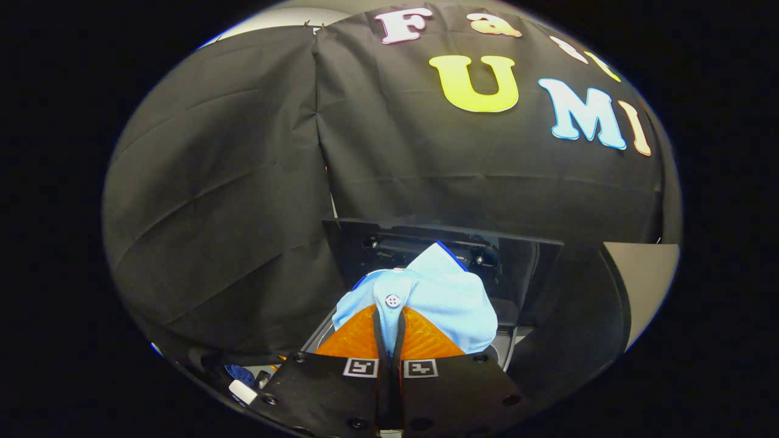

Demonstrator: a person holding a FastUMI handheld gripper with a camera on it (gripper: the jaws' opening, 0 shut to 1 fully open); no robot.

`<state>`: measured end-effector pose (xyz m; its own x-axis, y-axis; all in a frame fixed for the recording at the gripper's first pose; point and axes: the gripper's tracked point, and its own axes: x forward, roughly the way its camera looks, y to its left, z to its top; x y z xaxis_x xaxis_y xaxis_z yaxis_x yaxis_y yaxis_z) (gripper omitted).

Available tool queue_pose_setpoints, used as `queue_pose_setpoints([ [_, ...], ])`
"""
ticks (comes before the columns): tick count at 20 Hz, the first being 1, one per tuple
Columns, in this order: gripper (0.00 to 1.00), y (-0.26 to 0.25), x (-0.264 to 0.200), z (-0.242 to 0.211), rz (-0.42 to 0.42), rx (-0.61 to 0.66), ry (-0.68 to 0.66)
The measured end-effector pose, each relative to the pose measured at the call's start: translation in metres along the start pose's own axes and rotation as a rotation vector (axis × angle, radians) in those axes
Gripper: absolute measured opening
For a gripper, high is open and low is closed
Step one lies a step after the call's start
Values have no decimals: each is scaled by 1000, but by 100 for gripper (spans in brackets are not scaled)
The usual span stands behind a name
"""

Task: Put the clothes into the washing machine and then close the washing machine lid.

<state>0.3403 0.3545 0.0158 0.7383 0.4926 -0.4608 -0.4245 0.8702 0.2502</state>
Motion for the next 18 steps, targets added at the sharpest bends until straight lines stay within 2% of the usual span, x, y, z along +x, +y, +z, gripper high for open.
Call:
queue_pose_setpoints([
  [10,2,-12,49,-71,-65,51,130],
  [18,1,-24,77,-85,-99,59,182],
])
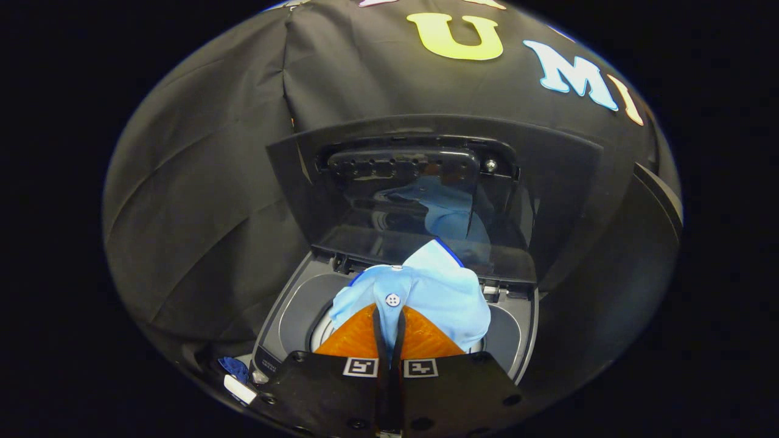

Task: Put the clothes into the washing machine and then close the washing machine lid.

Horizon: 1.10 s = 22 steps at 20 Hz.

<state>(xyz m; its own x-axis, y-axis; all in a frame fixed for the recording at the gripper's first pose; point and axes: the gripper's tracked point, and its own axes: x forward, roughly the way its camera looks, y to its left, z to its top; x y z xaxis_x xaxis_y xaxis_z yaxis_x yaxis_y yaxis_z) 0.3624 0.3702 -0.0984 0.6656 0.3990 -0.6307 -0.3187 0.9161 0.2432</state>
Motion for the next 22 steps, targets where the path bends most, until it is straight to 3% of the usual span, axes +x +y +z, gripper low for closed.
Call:
queue_pose_setpoints([
  [19,3,-5,22,-31,-25,19,59],
  [22,44,-6,27,-38,-21,27,119],
])
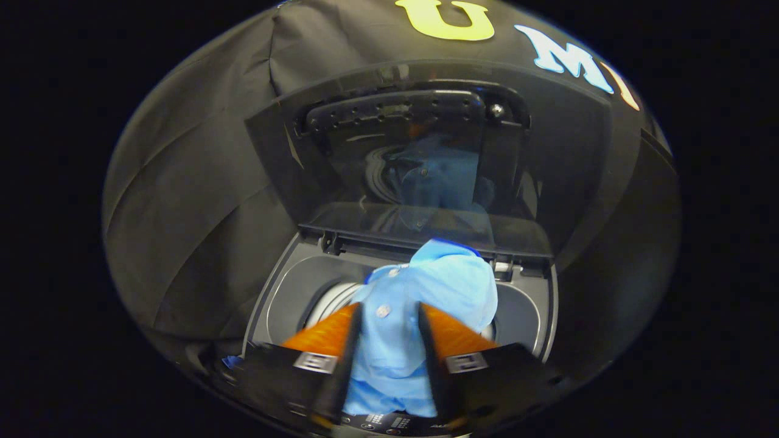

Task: Put the clothes into the washing machine and then close the washing machine lid.

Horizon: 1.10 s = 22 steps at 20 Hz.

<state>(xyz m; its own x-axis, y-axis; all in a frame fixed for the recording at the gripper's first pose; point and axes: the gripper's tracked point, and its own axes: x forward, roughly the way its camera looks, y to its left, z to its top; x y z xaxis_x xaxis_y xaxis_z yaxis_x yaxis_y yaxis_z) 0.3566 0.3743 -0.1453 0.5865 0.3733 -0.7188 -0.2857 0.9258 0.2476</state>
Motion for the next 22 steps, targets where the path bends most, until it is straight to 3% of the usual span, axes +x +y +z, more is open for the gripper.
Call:
queue_pose_setpoints([
  [4,98,-2,-5,8,3,5,-32],
  [13,98,-3,-39,46,32,22,-145],
  [17,98,19,-77,87,91,-11,-264],
  [22,98,30,-131,165,127,38,-413],
])
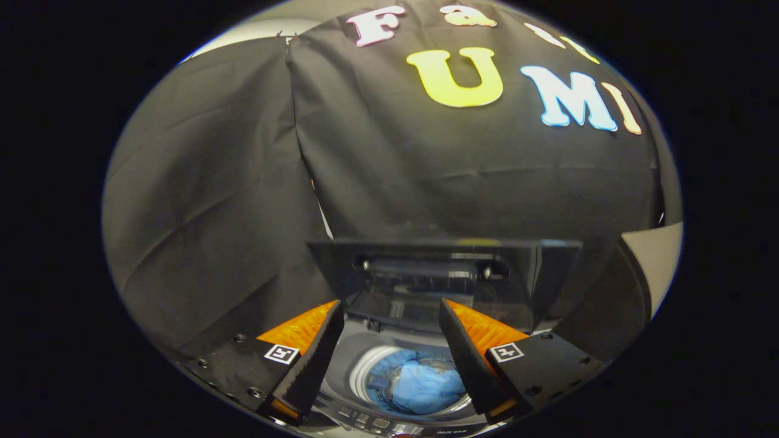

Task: Put the clothes into the washing machine and then close the washing machine lid.

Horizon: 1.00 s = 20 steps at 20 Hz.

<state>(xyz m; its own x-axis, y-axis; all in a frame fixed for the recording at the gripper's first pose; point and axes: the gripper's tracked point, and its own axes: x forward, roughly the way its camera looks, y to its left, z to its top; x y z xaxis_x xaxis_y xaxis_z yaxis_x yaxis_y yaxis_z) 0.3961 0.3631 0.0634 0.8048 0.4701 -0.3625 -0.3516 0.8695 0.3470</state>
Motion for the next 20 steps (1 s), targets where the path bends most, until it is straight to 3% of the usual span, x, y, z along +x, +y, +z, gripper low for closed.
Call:
queue_pose_setpoints([
  [4,98,-11,11,52,-41,15,-47],
  [8,98,-29,41,76,-98,48,-37],
  [15,98,-58,97,73,-203,87,56],
  [20,98,-65,120,58,-223,71,106],
])
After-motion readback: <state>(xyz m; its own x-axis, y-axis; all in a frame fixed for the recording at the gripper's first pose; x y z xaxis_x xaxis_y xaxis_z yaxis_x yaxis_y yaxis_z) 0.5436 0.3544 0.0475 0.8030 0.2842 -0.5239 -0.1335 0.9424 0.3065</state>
